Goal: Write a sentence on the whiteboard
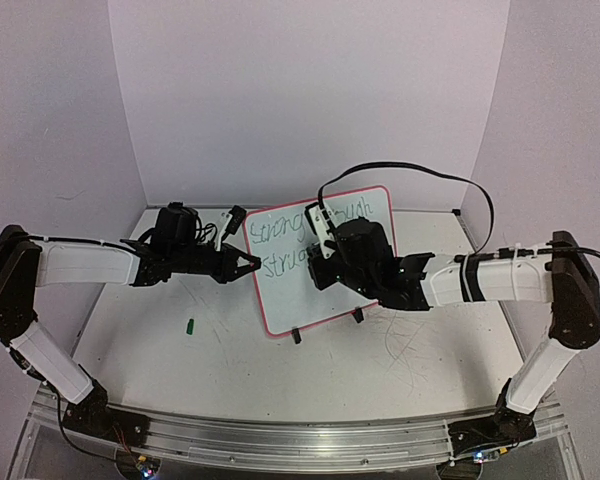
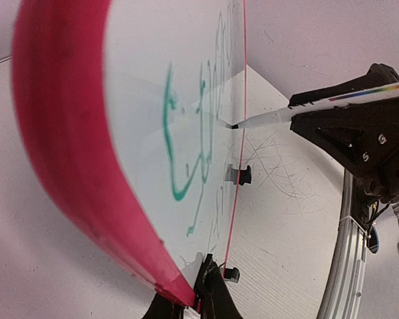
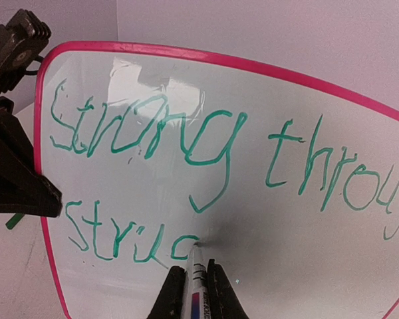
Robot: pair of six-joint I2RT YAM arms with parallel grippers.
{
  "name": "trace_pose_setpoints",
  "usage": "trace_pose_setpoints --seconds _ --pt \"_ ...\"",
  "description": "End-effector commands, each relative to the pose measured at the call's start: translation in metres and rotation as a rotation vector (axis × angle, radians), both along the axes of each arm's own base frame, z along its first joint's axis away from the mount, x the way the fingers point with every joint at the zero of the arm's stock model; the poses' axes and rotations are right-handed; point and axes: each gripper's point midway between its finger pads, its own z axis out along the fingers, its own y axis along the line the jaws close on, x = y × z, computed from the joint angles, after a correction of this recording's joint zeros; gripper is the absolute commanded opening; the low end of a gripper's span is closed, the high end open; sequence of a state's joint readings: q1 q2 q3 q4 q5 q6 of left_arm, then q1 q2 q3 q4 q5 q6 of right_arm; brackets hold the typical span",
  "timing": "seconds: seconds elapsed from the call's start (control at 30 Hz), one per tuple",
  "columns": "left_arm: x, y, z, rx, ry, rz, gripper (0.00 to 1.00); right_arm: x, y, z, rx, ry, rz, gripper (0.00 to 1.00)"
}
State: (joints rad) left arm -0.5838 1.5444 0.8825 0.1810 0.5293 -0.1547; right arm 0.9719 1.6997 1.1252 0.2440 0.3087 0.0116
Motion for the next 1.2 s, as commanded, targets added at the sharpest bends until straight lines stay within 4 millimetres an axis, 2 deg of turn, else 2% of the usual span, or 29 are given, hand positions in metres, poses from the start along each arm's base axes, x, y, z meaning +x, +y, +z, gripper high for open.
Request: trace_pose_setpoints --seconds 0.0,0.2,0.5,0.9,1.03,1.17 --pt "0.03 0.026 -0.021 0.16 -0.073 0.138 0.0 0.018 -0.004 0.021 0.032 -0.046 -0.062 0.0" --pt "0.03 0.026 -0.021 0.16 -0.072 0.136 0.0 0.017 -0.003 0.016 0.025 -0.036 -0.048 0.0" --pt "0.03 0.026 -0.022 0.162 -0.072 0.137 0.0 0.0 -0.01 -0.013 -0.013 0.04 -0.028 0.0" --pt "0.03 0.026 -0.023 0.164 -0.071 0.138 0.0 -0.02 -0.01 -0.049 -0.041 0.121 -0.008 0.0" --pt "0.03 0.026 -0.023 0.164 -0.071 0.138 0.0 -0.023 0.001 -0.048 -0.027 0.129 0.02 0.0" --pt "0.03 0.027 -0.024 0.165 -0.071 0.139 0.0 -0.02 0.018 -0.026 0.029 0.095 0.048 0.0"
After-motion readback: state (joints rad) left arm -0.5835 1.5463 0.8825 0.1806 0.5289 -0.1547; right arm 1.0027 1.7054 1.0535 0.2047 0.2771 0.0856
